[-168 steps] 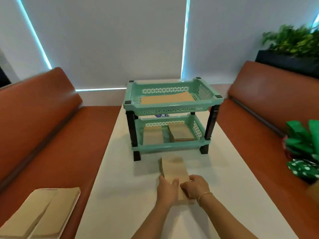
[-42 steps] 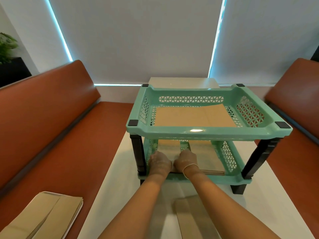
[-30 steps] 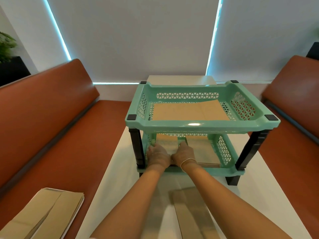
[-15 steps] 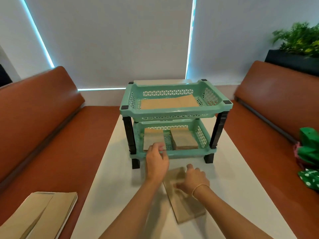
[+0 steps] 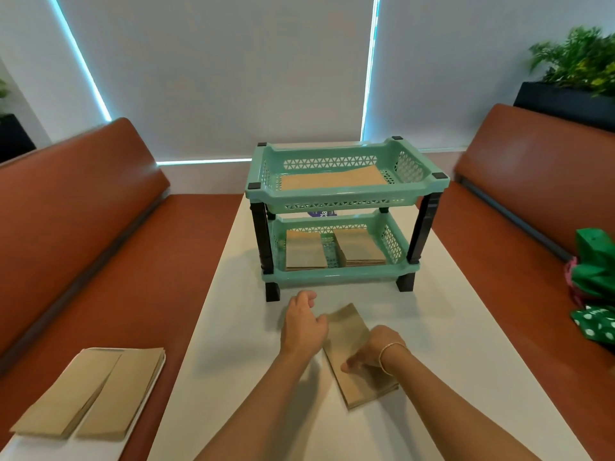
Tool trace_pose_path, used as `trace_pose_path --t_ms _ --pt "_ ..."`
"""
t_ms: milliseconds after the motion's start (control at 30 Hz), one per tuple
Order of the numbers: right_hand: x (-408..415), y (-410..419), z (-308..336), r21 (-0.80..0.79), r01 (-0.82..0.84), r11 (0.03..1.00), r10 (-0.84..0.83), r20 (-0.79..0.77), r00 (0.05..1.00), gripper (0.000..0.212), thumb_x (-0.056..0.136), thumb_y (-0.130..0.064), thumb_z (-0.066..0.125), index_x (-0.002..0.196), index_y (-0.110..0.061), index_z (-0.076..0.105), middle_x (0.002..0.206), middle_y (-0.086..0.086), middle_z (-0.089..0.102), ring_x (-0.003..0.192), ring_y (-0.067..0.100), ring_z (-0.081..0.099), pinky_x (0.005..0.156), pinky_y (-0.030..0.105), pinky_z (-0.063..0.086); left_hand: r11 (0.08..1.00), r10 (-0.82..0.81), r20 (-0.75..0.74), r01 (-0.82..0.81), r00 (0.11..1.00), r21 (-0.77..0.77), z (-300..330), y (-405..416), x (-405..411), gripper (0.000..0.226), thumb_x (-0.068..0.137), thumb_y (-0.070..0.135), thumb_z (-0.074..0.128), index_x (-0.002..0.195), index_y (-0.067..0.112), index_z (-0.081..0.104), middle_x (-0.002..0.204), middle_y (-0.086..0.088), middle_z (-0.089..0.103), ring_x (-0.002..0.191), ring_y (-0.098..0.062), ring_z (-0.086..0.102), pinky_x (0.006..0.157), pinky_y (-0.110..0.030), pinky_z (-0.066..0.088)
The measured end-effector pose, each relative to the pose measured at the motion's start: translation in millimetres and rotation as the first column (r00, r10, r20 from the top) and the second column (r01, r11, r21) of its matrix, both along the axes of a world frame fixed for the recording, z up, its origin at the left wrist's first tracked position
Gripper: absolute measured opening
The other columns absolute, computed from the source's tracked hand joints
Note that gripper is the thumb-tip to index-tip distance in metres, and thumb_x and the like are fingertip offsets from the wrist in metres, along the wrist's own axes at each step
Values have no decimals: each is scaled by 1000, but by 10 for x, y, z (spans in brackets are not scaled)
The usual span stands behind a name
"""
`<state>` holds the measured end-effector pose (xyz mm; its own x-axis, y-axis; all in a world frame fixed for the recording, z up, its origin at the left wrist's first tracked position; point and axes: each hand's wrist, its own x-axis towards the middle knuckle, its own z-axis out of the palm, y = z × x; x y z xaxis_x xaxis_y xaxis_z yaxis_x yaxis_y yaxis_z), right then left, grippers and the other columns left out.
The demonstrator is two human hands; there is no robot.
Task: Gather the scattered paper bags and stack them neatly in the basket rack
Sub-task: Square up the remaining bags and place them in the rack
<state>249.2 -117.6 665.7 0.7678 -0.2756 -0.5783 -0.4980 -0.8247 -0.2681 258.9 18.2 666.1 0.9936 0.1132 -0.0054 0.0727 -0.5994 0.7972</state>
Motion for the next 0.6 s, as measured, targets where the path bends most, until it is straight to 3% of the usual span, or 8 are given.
trace_pose_path --t_ms 67,167,300,400,500,600 --pt "-30 16 -4 -14 -52 999 52 0 999 81 53 -54 82 116 -15 51 103 1 55 106 21 55 84 28 45 996 -55 -64 60 996 67 -36 43 -22 57 85 13 61 136 18 38 134 -1 43 124 -17 39 102 -28 37" --pt "-58 48 -15 -86 -133 987 137 41 990 87 52 -58 81 121 -15 49 116 5 55 108 22 53 90 29 46 961 -171 -218 211 961 178 -46 67 -57 81 78 22 71 144 18 25 143 -4 35 134 -23 24 109 -35 29" --pt "-99 53 -7 24 -200 980 197 92 976 80 59 -38 84 122 -12 42 121 6 53 109 23 53 86 27 46 890 -239 -349 348 906 296 -12 14 -125 84 74 28 75 142 15 26 139 -7 38 130 -27 31 107 -37 32" --pt "-136 2 14 101 -288 952 270 159 950 66 62 -27 84 110 -17 40 113 4 54 101 21 52 81 27 45 897 -193 -342 306 920 319 -35 21 -123 92 69 33 78 142 18 24 138 -6 41 128 -27 36 105 -38 35" --pt "-125 -63 83 88 -396 914 361 265 894 53 68 -11 77 100 -22 36 105 5 56 90 20 51 77 29 47 983 -125 -340 162 932 82 -81 130 -64 92 71 26 79 145 18 25 138 -6 44 127 -26 42 105 -38 39" --pt "-61 -184 250 24 -435 900 397 364 842 64 73 -6 70 124 -20 34 108 11 60 98 25 57 86 33 48 947 -172 -321 66 931 -313 -100 228 -15 56 76 10 75 127 12 52 121 -7 62 108 -22 60 97 -41 49"
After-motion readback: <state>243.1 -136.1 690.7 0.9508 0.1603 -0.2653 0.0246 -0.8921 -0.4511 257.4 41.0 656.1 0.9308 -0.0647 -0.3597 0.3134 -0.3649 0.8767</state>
